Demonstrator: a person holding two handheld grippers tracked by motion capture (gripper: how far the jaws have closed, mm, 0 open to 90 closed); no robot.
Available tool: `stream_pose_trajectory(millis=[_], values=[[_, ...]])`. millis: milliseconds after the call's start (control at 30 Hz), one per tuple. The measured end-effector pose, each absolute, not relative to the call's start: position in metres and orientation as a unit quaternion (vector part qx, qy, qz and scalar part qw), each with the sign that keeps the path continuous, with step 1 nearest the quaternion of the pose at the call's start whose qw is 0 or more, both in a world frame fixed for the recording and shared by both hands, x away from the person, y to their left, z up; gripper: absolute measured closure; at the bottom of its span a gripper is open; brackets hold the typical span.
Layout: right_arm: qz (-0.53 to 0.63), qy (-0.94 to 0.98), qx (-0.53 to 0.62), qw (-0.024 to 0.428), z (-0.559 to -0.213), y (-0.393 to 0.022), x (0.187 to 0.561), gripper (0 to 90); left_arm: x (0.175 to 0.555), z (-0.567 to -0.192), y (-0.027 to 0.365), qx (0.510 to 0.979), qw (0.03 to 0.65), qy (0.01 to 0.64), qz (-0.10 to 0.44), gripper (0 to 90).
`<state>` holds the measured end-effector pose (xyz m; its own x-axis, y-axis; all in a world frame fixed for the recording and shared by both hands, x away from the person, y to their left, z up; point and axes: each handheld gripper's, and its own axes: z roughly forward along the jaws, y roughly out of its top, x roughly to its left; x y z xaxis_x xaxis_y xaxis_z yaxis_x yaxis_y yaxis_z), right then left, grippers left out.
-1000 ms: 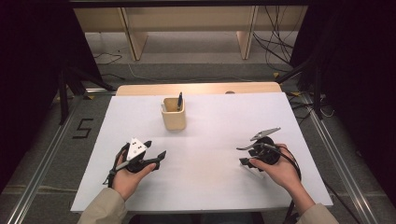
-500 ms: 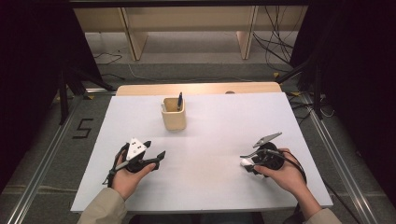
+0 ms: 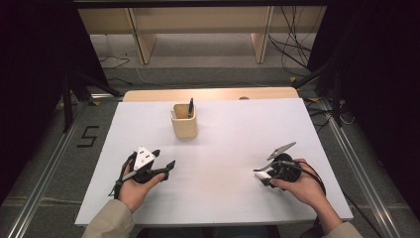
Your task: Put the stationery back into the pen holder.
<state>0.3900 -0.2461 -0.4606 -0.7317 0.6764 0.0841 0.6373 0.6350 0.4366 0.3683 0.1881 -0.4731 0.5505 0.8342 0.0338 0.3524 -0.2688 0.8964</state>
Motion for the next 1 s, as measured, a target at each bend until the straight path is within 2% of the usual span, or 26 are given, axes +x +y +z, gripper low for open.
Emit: stream_pose_trajectory(millis=[200, 1000], values=[[0.216, 0.907, 0.359, 0.044, -0.4619, -0.2462, 0.3904, 60.0, 0.3684, -0.4733, 0.1881, 0.753, 0.458, 0.394, 0.263, 30.2], [0.200, 0.913, 0.353, 0.051, -0.4613, -0.2438, 0.3913, 62.9, 0.3686, -0.4738, 0.1873, 0.753, 0.458, 0.392, 0.264, 30.3]])
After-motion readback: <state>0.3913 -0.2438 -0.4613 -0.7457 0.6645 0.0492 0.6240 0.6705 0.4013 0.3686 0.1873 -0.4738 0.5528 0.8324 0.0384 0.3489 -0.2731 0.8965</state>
